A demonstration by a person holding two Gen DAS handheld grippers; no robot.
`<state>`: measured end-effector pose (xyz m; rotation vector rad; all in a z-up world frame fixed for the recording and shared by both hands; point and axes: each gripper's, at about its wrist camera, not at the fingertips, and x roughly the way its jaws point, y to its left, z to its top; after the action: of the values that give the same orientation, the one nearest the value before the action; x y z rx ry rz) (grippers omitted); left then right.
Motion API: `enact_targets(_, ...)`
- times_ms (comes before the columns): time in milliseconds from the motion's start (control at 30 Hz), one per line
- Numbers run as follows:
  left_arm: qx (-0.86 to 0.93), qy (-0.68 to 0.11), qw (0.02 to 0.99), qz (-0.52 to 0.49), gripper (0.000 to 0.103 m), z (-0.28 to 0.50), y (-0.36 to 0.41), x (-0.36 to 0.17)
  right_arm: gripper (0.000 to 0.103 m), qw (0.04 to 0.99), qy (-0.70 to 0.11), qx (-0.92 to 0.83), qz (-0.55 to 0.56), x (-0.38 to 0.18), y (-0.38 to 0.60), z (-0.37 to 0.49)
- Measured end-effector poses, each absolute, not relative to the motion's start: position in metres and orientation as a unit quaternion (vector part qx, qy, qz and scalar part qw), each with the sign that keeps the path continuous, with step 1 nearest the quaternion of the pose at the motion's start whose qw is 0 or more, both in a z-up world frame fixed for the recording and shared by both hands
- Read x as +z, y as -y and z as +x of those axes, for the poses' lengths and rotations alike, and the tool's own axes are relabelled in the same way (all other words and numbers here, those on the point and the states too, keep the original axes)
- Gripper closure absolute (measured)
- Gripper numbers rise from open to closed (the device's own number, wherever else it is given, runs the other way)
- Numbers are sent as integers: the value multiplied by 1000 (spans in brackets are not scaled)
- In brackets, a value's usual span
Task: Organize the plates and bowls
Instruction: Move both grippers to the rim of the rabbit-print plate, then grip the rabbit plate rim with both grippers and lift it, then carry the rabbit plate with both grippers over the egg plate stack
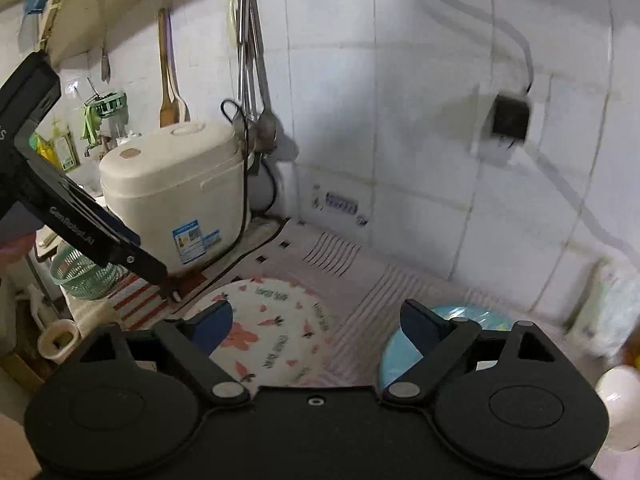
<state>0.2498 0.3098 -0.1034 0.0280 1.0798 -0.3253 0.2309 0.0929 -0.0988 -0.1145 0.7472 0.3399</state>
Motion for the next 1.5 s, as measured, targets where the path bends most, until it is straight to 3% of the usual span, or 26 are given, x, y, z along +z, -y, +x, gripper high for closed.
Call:
enact_targets(300, -148, -539, 829, 10, 34, 284, -324, -173, 11, 896, -433, 81, 51, -173, -109, 256)
enact_targets(400, -140, -538, 831, -14, 34, 289, -331, -188, 17, 886, -456, 43, 71, -194, -111, 256)
enact_targets(567, -143, -542, 828, -7, 36, 296, -330, -212, 19, 896, -427, 16, 123, -207, -112, 247)
enact_targets(833, -141, -554, 820, 43, 36, 308, -320, -232, 53, 868, -465, 39, 173, -249, -109, 254)
enact_targets(967, -145, -579, 802, 35, 57, 313, -323, -236, 75, 867, -465, 49, 172, -251, -109, 257)
enact_targets(1067, -163, -585, 794, 27, 70, 316, -324, -236, 79, 868, -463, 50, 169, -255, -108, 256)
enact_targets(1333, -166, -577, 800, -2, 69, 315, -329, -239, 89, 859, -456, 55, 225, -269, -94, 258)
enact_targets(1500, -176, -587, 791, 2, 70, 311, -330, -236, 87, 853, -466, 63, 227, -268, -94, 263)
